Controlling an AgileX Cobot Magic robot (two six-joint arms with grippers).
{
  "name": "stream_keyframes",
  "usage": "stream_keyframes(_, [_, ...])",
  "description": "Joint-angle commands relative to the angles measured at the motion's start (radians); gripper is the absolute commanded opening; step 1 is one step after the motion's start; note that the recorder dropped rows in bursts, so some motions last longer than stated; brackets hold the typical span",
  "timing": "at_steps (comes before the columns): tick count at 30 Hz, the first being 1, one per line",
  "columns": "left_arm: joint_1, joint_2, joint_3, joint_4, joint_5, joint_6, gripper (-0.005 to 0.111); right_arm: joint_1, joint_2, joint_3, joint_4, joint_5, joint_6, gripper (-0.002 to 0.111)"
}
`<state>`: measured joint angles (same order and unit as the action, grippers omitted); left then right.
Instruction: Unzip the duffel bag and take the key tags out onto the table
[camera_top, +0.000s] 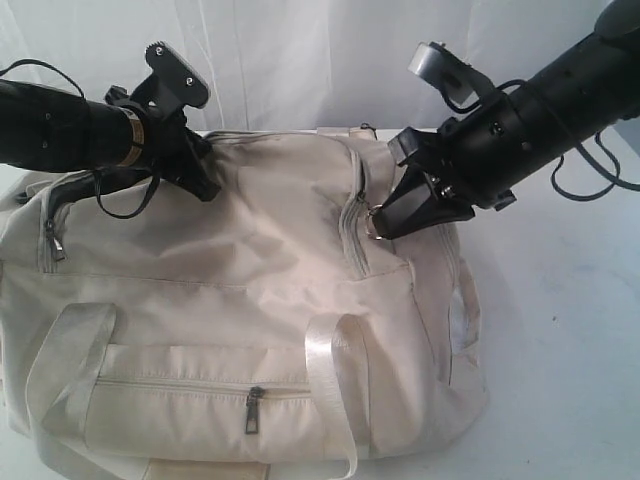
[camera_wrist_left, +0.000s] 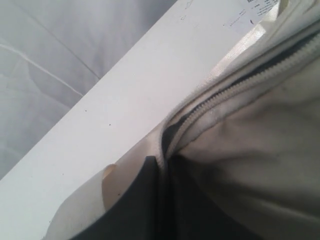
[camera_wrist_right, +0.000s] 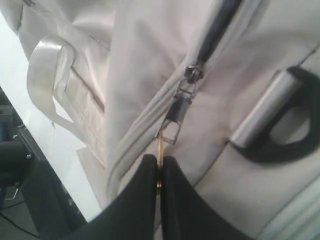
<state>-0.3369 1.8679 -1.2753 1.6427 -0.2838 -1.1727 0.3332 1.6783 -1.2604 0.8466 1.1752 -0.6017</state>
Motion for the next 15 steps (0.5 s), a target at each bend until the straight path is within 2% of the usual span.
stream_keyframes(1, [0.005,-0.007,-0.004,0.002,0.052,-0.008,0.0,0.036,-0.085,0.065,-0.015,0.046,0.0,0.0])
stream_keyframes(15, [0.005,-0.007,-0.004,-0.02,0.05,-0.01,0.0,0.055,-0.405,0.352,-0.061,0.046,0.028,0.0])
